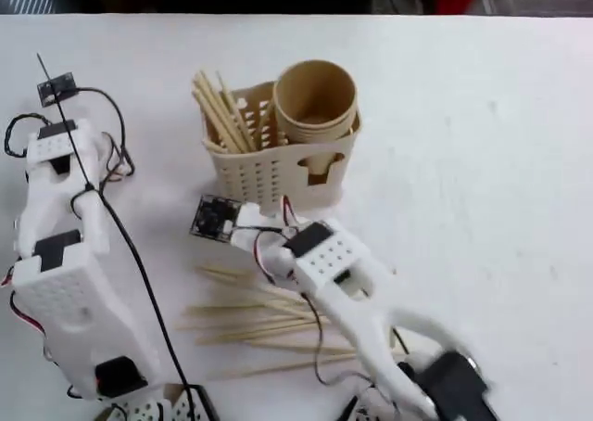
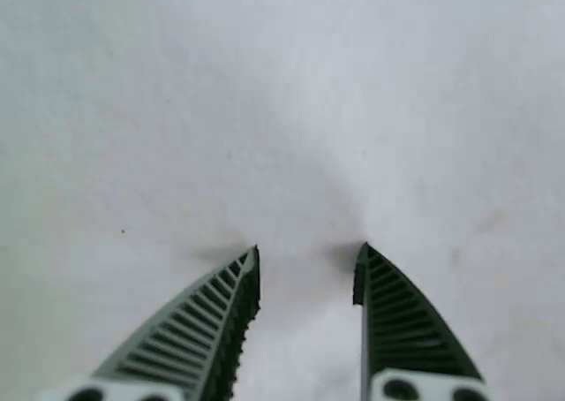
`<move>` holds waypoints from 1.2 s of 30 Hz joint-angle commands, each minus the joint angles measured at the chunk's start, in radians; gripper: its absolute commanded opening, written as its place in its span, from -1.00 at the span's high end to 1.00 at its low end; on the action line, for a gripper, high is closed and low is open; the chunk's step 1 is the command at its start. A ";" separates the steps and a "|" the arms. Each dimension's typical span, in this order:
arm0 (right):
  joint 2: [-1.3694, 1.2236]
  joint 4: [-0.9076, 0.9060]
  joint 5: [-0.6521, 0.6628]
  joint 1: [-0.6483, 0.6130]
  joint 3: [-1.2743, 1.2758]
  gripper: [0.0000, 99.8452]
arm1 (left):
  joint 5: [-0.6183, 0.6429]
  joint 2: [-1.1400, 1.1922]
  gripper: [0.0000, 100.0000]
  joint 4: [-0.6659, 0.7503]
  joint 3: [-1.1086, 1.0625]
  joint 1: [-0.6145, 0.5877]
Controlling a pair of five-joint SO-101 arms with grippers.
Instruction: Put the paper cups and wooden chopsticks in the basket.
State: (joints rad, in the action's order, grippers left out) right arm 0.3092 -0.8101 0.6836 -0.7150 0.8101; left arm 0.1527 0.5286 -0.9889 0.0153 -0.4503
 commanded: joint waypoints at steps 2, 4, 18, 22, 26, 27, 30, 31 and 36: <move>0.371 -0.108 -0.075 -0.045 -0.025 0.97 | 0.009 -0.004 0.63 0.015 0.040 -0.002; 0.529 -0.122 -0.089 -0.082 -0.025 0.97 | 0.009 -0.004 0.63 0.015 0.040 -0.002; 0.694 0.421 -0.091 -0.097 -0.121 0.97 | 0.009 -0.004 0.63 0.015 0.040 -0.002; 0.604 0.148 -0.084 -0.101 -0.101 0.97 | 0.009 -0.004 0.63 0.017 0.040 -0.002; 0.544 -0.182 -0.089 -0.097 -0.097 0.96 | 0.009 -0.004 0.63 0.018 0.041 -0.001; 0.518 -0.225 -0.089 -0.097 -0.089 0.96 | 0.009 -0.004 0.63 0.018 0.041 -0.001; 0.412 -0.289 -0.081 -0.102 -0.057 0.92 | 0.009 -0.004 0.63 0.018 0.041 0.001; 0.367 -0.288 -0.081 -0.102 -0.043 0.86 | 0.009 -0.004 0.63 0.018 0.041 0.001; 0.101 -0.143 -0.083 -0.104 -0.021 0.57 | 0.009 -0.004 0.63 0.018 0.040 0.001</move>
State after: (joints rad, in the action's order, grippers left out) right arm 0.5317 -1.0311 0.5992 -0.8086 0.7979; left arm 0.1527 0.5286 -0.9889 0.0153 -0.4503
